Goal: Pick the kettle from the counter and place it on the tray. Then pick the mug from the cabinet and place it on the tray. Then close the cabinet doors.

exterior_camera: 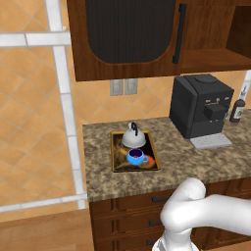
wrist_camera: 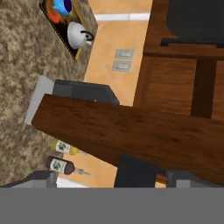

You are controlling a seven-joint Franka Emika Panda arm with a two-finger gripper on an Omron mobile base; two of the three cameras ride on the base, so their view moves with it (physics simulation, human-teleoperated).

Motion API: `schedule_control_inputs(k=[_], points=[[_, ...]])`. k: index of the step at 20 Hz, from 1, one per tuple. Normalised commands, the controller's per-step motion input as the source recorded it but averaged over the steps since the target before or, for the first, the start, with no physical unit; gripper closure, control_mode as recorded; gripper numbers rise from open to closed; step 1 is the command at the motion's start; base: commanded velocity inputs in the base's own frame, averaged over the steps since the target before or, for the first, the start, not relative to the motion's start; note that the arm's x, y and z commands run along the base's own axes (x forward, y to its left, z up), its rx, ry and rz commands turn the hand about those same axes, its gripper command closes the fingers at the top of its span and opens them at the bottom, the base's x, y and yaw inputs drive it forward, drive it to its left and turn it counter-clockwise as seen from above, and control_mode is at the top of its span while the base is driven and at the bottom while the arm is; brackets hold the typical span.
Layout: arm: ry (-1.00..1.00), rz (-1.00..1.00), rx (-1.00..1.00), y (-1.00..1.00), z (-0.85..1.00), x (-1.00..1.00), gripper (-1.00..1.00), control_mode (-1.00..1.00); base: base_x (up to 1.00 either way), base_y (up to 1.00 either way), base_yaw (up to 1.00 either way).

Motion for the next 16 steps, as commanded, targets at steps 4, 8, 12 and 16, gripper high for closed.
schedule_control_inputs(k=[4,8,12,16], points=[[-0.11,0.05,0.09,0.56,-0.17,0.24,-1.00,-1.00,0.00,0.00,0.00],[-0.08,0.06,0.11,0.55,-0.07,0.33,-1.00,-1.00,0.00,0.00,0.00],[-0.08,0.10,0.10,0.55,-0.02,0.34,-1.00,-1.00,0.00,0.00,0.00],[-0.13,0.07,0.05,0.62,-0.09,0.28,-1.00,-1.00,0.00,0.00,0.00]])
